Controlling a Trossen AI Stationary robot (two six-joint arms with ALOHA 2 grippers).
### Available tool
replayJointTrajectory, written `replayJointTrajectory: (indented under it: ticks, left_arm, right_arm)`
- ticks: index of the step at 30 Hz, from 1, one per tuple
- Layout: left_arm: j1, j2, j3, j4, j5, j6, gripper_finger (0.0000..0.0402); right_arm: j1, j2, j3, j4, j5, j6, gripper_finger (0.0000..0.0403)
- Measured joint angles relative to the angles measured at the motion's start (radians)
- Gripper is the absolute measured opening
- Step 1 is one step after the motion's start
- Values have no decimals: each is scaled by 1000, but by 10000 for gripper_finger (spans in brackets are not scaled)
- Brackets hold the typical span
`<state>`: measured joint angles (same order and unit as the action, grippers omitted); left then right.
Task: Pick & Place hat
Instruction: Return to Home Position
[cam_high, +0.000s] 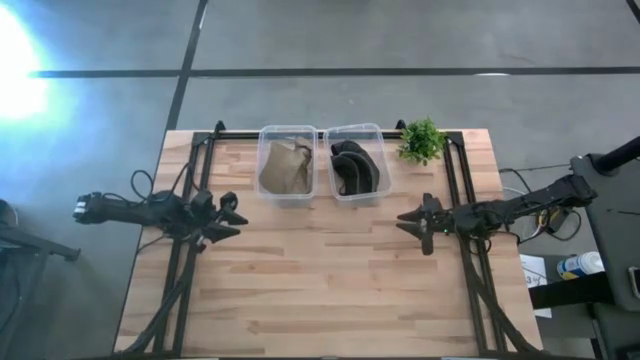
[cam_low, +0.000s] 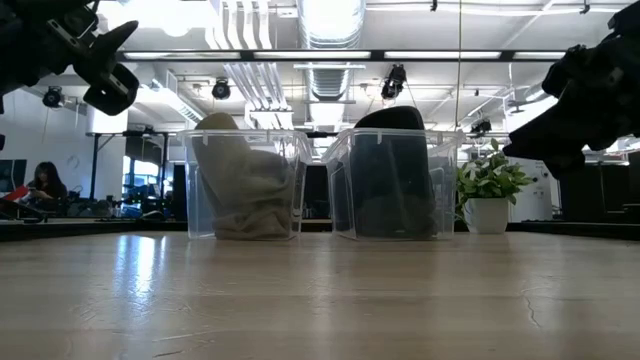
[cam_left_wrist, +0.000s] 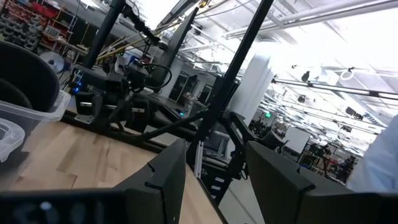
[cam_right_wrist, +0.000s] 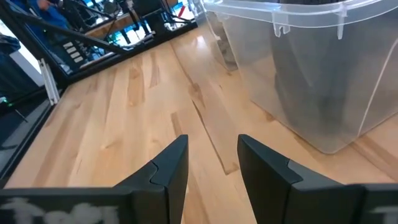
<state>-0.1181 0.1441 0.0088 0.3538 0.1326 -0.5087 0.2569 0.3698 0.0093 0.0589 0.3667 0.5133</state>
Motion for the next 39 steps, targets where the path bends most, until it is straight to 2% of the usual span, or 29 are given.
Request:
replayJointTrajectory:
  ticks: [8,13,19,24,30,39]
  left_arm:
    - [53,-56,-1,-22,5,12,163]
    - [109,-135,-1,-149,4,238,163]
    - [127,-144,-2,-219,0,393,163]
    - [127,-144,-2,-316,3,397,163]
    - [130,-144,-2,-321,-7,427,163]
    - [130,-142,-2,-321,-6,297,163]
  right_arm:
    - [0,-1,0,0,0,0,127]
    - [0,-1,0,0,0,0,127]
    - [0,-1,0,0,0,0,134]
    - [0,-1,1,0,0,0,132]
    - [0,-1,1,0,0,0,123]
    - [0,-1,1,0,0,0,131]
